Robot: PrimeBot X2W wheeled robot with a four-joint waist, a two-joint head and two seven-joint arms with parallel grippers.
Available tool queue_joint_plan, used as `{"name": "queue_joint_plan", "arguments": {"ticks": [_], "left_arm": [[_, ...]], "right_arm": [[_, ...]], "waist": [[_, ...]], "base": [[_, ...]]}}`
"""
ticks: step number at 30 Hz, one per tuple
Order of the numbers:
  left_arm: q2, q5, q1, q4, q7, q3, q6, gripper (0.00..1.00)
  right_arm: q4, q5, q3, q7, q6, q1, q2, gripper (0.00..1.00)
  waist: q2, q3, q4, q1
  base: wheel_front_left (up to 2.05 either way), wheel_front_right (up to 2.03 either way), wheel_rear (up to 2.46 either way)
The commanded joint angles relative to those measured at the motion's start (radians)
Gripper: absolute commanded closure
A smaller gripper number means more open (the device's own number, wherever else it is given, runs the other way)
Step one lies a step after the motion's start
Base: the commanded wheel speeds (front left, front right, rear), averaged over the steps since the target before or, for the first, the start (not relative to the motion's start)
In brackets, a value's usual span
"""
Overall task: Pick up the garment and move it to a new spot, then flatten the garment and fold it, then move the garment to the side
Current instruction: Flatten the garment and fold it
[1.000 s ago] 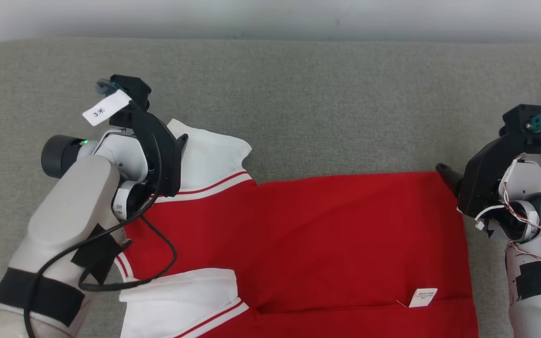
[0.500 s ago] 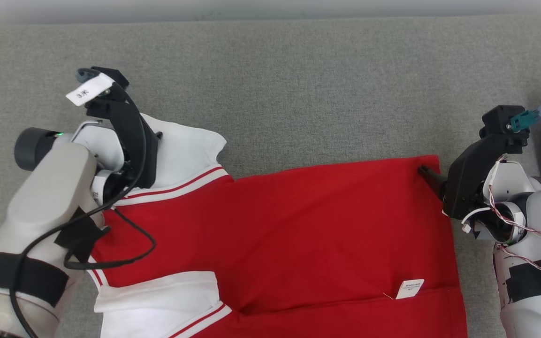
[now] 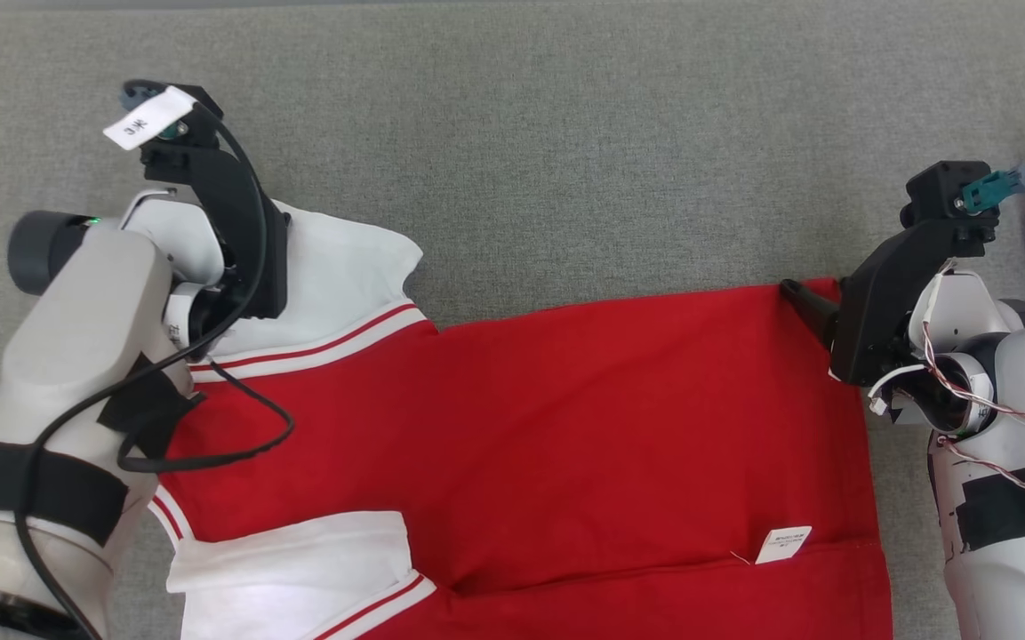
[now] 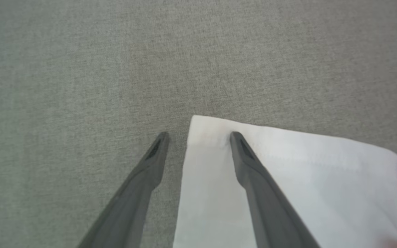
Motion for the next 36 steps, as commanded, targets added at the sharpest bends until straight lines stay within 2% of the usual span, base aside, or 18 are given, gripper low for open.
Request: {"name": "queue_joint_plan", "arguments": {"ticks": [1,2,3,4,7,8,9,16,25,30,36], "left_arm": [[-0.006,-0.009,0.0,0.011,-0.001,-0.004,-0.004,0.47],[-0.01,-0.012,0.002,0.015,0.004,-0.006,-0.007,0.62],[-0.012,-0.016,0.004,0.019,0.005,-0.006,-0.009,0.67],[-0.014,-0.022,0.008,0.024,0.009,-0.006,-0.018,1.0],[-0.018,-0.03,0.01,0.03,-0.001,-0.007,-0.03,1.0],[-0.019,-0.027,0.009,0.031,-0.009,-0.009,-0.032,1.0],[-0.019,-0.026,0.007,0.031,-0.017,-0.008,-0.033,1.0],[-0.037,-0.045,0.013,0.028,-0.09,0.008,-0.025,1.0],[-0.068,-0.102,0.048,-0.031,-0.198,0.053,-0.034,1.0],[-0.08,-0.152,0.115,-0.119,-0.268,0.085,-0.044,1.0],[-0.061,-0.17,0.227,-0.286,-0.326,0.103,-0.015,1.0]], "right_arm": [[0.016,0.012,0.009,0.011,0.0,0.022,0.005,0.18],[0.017,0.009,0.01,0.015,0.0,0.027,0.005,0.25],[0.017,0.006,0.01,0.018,0.0,0.029,0.005,0.32],[0.018,0.005,0.01,0.022,0.0,0.033,0.005,0.49],[0.016,0.004,0.012,0.029,0.0,0.037,0.004,0.65],[0.014,0.004,0.012,0.029,0.0,0.037,0.004,0.85],[0.012,0.005,0.014,0.027,0.0,0.037,0.004,1.0],[-0.009,0.027,0.008,0.007,0.0,0.052,0.004,1.0],[-0.102,0.059,-0.037,-0.004,0.0,0.096,0.002,1.0],[-0.182,0.079,-0.056,0.009,0.0,0.158,0.002,1.0],[-0.269,0.09,-0.1,0.016,0.0,0.23,0.001,1.0]], "waist": [[0.0,-0.002,0.001,-0.0001],[0.0,-0.003,0.002,-0.0001],[0.0,-0.004,0.002,-0.0001],[0.0,-0.004,0.002,-0.0001],[0.0,-0.006,0.001,-0.0001],[0.0,-0.007,0.0,-0.0001],[0.0,-0.007,0.001,-0.0001],[0.0,-0.031,0.021,-0.0001],[0.0,-0.062,0.096,-0.0001],[0.0,-0.082,0.142,-0.0001],[0.0,-0.115,0.178,-0.0001]], "base": [[0.0,0.0,0.0],[0.0,0.0,0.0],[0.0,0.0,0.0],[0.0,0.0,0.0],[0.0,0.0,0.0],[0.0,0.0,0.0],[0.0,0.0,0.0],[0.0,0.0,0.0],[0.0,0.0,0.0],[0.0,0.0,0.0],[0.0,0.0,0.0]]}}
